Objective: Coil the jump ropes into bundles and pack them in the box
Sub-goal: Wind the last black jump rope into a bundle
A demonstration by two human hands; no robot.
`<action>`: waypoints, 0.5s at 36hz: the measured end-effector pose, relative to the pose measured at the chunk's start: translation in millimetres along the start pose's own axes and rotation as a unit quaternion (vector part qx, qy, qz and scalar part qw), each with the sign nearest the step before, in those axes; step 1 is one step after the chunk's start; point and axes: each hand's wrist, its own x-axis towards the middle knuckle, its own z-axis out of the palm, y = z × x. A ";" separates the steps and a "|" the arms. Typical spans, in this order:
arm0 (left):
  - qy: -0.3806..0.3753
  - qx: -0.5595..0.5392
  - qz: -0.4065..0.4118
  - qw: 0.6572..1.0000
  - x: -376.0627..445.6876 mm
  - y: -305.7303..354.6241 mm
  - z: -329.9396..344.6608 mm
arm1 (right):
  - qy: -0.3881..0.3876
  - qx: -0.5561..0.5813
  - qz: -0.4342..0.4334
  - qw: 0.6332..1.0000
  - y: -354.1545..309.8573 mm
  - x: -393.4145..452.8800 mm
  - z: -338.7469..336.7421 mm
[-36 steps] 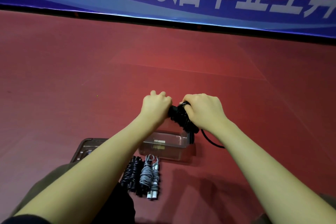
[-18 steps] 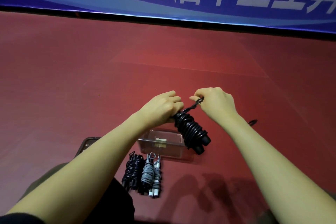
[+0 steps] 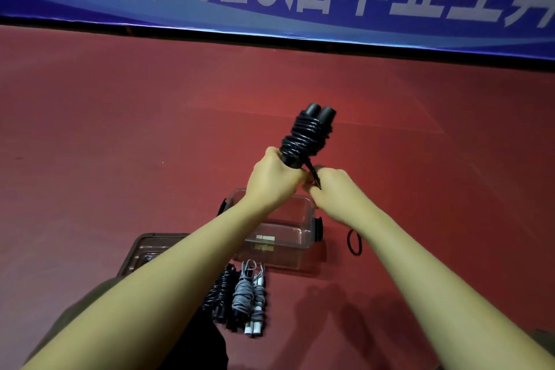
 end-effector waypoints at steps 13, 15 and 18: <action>0.062 0.276 -0.032 0.959 19.4 -27.6 -5.7 | -0.016 -0.167 -0.130 0.977 -20.9 -14.5 -15.4; 0.061 0.377 0.008 0.924 17.2 -31.3 -6.7 | 0.011 -0.226 -0.169 0.959 -23.3 -15.6 -17.4; 0.026 0.478 0.065 0.876 15.4 -33.9 -6.3 | 0.051 -0.303 -0.209 0.929 -22.3 -16.1 -18.4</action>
